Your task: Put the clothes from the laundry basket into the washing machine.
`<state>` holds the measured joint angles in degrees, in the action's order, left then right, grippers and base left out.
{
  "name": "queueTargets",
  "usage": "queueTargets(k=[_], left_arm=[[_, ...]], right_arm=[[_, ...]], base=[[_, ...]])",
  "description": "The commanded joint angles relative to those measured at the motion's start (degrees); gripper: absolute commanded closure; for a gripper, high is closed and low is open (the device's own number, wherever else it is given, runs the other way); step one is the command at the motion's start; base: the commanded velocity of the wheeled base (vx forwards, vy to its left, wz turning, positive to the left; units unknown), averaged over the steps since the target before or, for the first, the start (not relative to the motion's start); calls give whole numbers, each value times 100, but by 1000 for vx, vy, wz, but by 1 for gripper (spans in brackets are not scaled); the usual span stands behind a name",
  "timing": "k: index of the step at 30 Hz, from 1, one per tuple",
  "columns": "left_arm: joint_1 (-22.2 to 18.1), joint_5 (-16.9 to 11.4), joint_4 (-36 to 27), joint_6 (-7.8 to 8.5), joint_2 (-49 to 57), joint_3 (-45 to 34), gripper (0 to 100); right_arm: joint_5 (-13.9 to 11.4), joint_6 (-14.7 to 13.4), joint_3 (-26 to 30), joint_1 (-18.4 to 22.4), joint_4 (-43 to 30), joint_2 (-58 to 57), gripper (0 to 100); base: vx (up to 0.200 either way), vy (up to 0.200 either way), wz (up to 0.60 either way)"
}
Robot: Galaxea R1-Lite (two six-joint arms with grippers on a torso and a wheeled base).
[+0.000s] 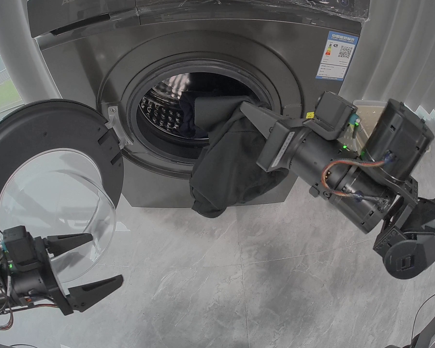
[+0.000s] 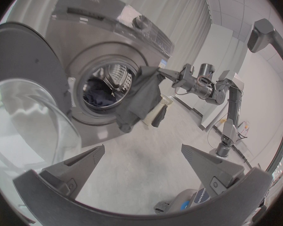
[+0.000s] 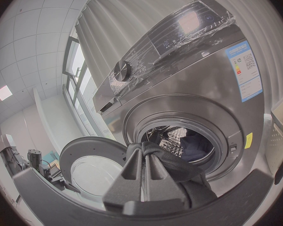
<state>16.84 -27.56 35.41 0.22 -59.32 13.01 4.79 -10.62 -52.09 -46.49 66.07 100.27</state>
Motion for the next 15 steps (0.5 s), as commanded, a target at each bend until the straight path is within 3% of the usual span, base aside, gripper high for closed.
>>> queueTargets(k=[1, 15], left_arm=[[523, 58, 185, -31, -1337, 431, 0], [654, 14, 194, -75, -2444, 1371, 0]], right_arm=[[-4, -2, -398, -9, -77, 450, 100], [4, 33, -644, 0, -103, 546, 100]], base=[[0, 0, 0], [0, 0, 0]])
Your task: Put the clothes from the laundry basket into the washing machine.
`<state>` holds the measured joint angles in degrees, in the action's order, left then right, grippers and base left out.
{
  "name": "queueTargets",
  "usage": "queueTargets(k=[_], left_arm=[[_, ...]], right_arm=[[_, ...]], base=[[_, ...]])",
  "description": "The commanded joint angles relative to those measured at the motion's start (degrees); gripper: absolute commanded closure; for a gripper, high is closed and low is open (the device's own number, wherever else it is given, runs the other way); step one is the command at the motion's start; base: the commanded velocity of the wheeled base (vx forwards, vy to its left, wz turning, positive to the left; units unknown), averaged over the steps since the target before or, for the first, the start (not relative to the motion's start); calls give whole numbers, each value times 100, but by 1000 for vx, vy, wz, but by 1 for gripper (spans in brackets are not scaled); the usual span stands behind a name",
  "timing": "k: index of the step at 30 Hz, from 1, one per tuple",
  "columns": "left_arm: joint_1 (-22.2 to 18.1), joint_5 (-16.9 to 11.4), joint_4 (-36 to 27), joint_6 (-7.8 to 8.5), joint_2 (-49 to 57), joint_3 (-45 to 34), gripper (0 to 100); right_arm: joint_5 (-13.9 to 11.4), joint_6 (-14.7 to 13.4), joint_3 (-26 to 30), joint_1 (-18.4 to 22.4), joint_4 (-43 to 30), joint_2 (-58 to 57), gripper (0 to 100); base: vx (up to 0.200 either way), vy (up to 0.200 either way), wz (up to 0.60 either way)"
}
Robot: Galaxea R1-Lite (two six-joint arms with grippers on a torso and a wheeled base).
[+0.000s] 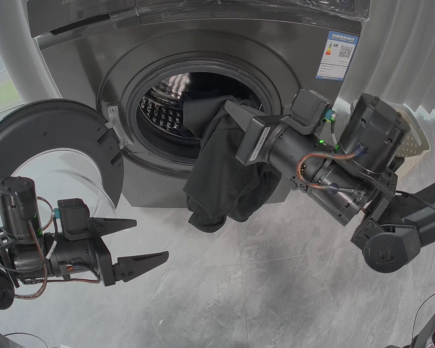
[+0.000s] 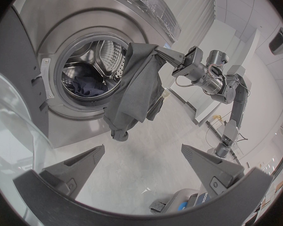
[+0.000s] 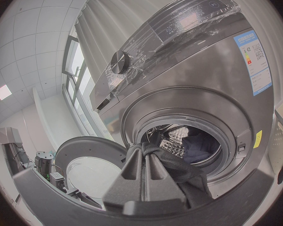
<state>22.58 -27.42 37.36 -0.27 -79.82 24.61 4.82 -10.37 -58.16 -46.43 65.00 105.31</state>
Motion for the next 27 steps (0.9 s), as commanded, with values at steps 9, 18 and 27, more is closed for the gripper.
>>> queueTargets(k=[9, 18, 27], left_arm=[[317, -1, -1, -553, -921, 808, 0], [441, 61, 755, -711, -1967, 1213, 0], [476, 79, 1581, -1037, -2556, 1397, 0]], right_arm=[[2, 9, -55, -59, 13, 42, 100], [2, 9, -73, -76, 65, 33, 100], [11, 9, -55, -243, 57, 24, 100]], base=[[0, 0, 0], [0, 0, 0], [0, 0, 0]])
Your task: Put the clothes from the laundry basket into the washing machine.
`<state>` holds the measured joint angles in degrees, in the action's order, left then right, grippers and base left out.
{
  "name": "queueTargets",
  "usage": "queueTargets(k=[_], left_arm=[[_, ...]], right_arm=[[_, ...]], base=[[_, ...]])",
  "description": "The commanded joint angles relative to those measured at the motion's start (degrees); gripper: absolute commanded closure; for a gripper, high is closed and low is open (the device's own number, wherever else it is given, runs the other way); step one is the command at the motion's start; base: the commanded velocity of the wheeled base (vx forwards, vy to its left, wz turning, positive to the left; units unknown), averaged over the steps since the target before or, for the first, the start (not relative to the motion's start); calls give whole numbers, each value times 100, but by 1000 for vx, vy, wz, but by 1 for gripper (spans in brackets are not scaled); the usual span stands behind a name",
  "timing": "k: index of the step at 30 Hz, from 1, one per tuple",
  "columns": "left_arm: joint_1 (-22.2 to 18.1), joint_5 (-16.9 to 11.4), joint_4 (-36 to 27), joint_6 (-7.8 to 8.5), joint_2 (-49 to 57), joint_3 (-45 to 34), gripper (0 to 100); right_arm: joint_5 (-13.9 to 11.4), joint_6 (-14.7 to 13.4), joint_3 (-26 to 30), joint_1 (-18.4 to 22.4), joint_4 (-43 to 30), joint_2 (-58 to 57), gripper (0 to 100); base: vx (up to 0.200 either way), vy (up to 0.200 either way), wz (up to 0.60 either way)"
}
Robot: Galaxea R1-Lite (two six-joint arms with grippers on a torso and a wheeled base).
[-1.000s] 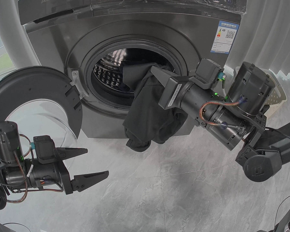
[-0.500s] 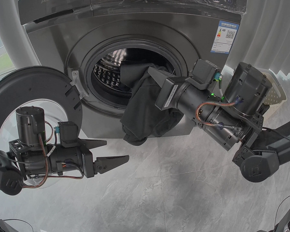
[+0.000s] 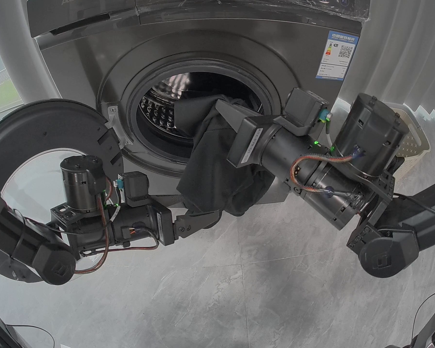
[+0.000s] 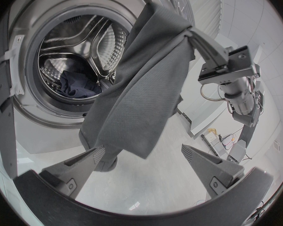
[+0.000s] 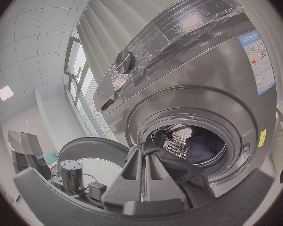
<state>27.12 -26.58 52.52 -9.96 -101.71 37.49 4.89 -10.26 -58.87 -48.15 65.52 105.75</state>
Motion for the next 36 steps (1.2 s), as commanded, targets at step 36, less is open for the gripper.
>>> queueTargets(k=[36], left_arm=[[548, 135, 2245, -481, -956, 4, 0]], right_arm=[[-5, 16, 16, -10, 48, 103, 100]], base=[[0, 0, 0]])
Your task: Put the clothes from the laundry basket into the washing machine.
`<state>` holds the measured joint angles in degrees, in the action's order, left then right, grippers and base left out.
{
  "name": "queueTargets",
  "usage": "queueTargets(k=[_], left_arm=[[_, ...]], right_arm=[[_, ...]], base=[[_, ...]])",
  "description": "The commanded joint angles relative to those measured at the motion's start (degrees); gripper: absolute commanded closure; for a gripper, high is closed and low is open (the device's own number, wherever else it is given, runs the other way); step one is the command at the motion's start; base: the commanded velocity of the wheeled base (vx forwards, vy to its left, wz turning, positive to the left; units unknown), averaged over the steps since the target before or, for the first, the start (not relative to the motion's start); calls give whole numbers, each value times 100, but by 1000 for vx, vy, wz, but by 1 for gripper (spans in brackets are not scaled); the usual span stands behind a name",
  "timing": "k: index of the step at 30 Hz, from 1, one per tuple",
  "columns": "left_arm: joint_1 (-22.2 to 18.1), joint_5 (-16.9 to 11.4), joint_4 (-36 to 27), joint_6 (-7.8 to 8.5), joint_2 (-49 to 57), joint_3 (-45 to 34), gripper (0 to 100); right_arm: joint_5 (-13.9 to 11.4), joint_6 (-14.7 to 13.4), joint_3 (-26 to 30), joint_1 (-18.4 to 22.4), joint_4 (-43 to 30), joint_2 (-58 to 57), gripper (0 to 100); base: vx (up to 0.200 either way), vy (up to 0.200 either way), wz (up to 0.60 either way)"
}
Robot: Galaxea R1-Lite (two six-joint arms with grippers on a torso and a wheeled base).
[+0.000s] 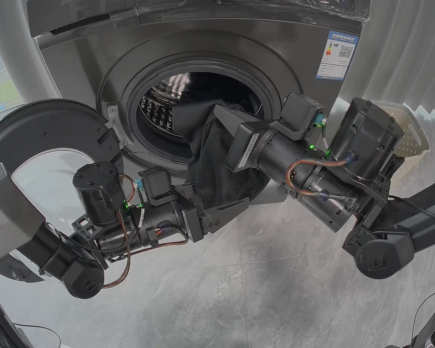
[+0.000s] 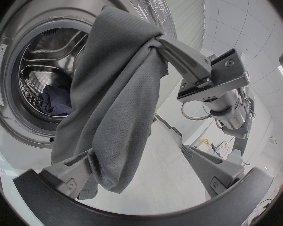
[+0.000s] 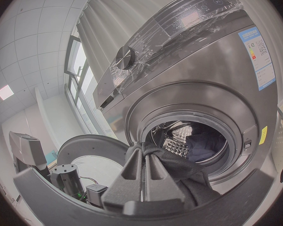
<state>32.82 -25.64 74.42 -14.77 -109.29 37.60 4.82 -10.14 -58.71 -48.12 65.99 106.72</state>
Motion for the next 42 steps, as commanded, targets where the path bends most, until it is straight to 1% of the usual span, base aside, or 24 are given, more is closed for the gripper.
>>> queueTargets(k=[1, 4, 8, 10, 11, 17, 22, 23, 26, 27, 28, 32, 33, 38, 42], left_arm=[[-30, 59, 81, 1, -224, -7, 0], [-30, 59, 107, 1, -233, -7, 0], [-39, 191, 195, 10, -304, 55, 0], [-30, 287, 336, -8, -339, 81, 0], [-30, 305, 371, -8, -365, 90, 100], [-56, 331, 450, -17, -365, 72, 100], [-30, 349, 688, -78, -181, -112, 100], [5, 384, 749, -96, 39, -279, 100], [93, 393, 775, -87, 250, -508, 100], [128, 402, 793, -43, 408, -675, 100], [137, 402, 828, -52, 479, -754, 100], [137, 410, 986, -52, 540, -824, 100], [137, 410, 1022, -52, 540, -824, 100], [128, 419, 1136, -61, 531, -806, 100], [67, 613, 1250, -78, 540, -745, 100]], right_arm=[[2, 4, 0, -14, 2, 7, 100], [2, 4, 0, -22, 2, 7, 100], [2, -5, 17, -31, 11, 7, 100], [2, -5, 35, -31, 11, 7, 100], [2, -5, 35, -31, 11, 7, 100], [2, -5, 35, 4, 11, 7, 100], [-7, -14, 35, 30, 37, 69, 100], [-7, -14, 44, 74, 134, 139, 100], [2, -5, 53, 145, 265, 262, 100], [-7, 4, 97, 189, 353, 385, 100], [-7, 4, 132, 189, 397, 429, 100], [-68, 4, 149, 180, 556, 552, 100], [-77, 12, 158, 162, 556, 552, 0], [-86, 4, 220, 101, 556, 499, 0], [-77, 4, 677, 206, 573, 271, 0]], base=[[0, 0, 0], [0, 0, 0], [0, 0, 0], [0, 0, 0], [0, 0, 0], [0, 0, 0], [0, 0, 0], [0, 0, 0], [0, 0, 0], [0, 0, 0], [0, 0, 0], [0, 0, 0], [0, 0, 0], [0, 0, 0], [0, 0, 0]])
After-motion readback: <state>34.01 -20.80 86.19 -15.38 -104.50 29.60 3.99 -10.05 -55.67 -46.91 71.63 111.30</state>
